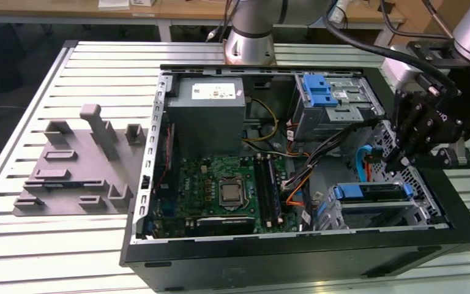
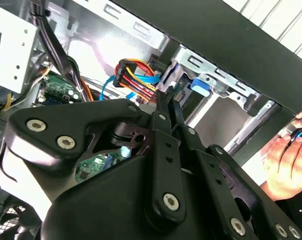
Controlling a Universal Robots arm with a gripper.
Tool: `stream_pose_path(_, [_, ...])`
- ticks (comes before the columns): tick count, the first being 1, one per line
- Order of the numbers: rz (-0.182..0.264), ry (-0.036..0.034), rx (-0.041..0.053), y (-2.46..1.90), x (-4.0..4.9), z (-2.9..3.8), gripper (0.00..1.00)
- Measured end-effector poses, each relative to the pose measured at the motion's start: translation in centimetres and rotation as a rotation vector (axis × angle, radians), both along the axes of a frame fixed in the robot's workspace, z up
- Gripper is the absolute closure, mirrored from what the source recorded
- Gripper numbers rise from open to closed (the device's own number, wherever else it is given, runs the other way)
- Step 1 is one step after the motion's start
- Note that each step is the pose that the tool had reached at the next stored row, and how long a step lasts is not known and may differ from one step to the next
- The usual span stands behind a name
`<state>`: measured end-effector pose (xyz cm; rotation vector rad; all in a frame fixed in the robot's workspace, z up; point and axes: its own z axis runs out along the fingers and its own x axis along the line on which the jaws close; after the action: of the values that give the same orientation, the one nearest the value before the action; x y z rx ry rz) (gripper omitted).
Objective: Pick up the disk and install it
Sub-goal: 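Insert the first disk wire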
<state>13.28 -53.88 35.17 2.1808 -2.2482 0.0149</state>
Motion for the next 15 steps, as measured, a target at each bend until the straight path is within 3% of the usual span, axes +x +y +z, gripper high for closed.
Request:
stream_pose_path(7, [0.0,0.0019,-0.0001,-0.25,-0.44,-0.22,0.84])
stream_pose_path(13, [-0.003,0.0068,0.0,-1.17,-0.45,-0.46,0.84])
stream_pose_path(15, [-0.005,0.0153,0.0,-1.17,-0.44,-0.48,0.84])
